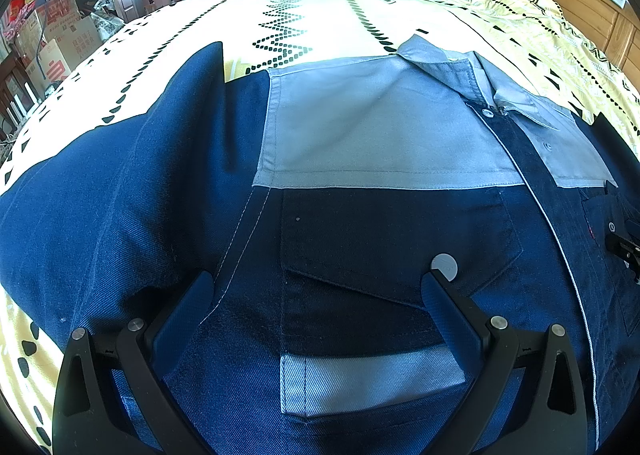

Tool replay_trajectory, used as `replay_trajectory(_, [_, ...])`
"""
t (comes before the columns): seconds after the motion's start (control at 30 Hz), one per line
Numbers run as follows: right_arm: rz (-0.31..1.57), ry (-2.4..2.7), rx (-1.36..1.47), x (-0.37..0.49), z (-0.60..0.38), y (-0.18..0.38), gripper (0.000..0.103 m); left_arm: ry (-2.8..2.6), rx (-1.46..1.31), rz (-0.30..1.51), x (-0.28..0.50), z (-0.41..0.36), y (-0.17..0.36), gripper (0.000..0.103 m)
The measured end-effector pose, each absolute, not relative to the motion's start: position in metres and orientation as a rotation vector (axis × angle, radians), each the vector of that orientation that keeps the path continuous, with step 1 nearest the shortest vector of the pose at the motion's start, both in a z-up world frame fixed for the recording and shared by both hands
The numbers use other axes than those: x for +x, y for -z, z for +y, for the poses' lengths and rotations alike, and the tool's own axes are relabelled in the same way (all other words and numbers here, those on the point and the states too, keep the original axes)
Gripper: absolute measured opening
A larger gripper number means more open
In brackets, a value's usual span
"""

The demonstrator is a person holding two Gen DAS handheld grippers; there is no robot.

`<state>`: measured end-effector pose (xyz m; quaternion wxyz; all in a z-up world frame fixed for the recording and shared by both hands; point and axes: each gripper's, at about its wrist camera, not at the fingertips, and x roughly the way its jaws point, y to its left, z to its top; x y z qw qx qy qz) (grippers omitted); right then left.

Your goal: Fold small clothes

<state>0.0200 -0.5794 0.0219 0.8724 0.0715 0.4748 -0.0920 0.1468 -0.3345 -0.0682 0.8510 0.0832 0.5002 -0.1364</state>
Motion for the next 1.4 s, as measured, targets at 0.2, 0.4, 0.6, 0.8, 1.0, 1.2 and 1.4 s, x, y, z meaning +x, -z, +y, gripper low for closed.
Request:
replay_trajectory(0.2, [0.992,0.192,0.149,0.0201,-0.5794,-0.0218,0.103,0.289,0.175,1.053,0.1468,-0.3345,0.0682,0.103])
replay_trajectory(0.4, [0.992,0.192,0.149,0.0201,-0.5793,-0.0218,0.103,0.289,0.175,1.053,0.1468,-0.3345,0.0682,0.103])
replay_trajectory(0.6, [0.992,0.192,0.149,0.0201,-0.5792,-0.0218,0.103,0.272,0.202,1.04,0.1447,-0.3376,0.0675,0.103])
replay_trajectory(0.8, [0.992,0.192,0.15,0.0201,-0.5791,-0.0217,0.103,0.287,0.172,1.051,0.1476,-0.3335,0.0686,0.103])
replay_trajectory(1.0, [0.992,0.192,0.149,0.0202,-0.5791,-0.0217,0.103,0.287,0.173,1.05,0.1479,-0.3342,0.0688,0.103])
replay_trajectory(1.2, [0.992,0.193,0.149,0.0203,-0.5791,-0.0216,0.103,0.286,0.174,1.05,0.1483,-0.3335,0.0682,0.103])
replay_trajectory(1.4, [0.992,0.193,0.149,0.0203,-0.579,-0.0216,0.103,0.286,0.174,1.05,0.1484,-0.3339,0.0679,0.103])
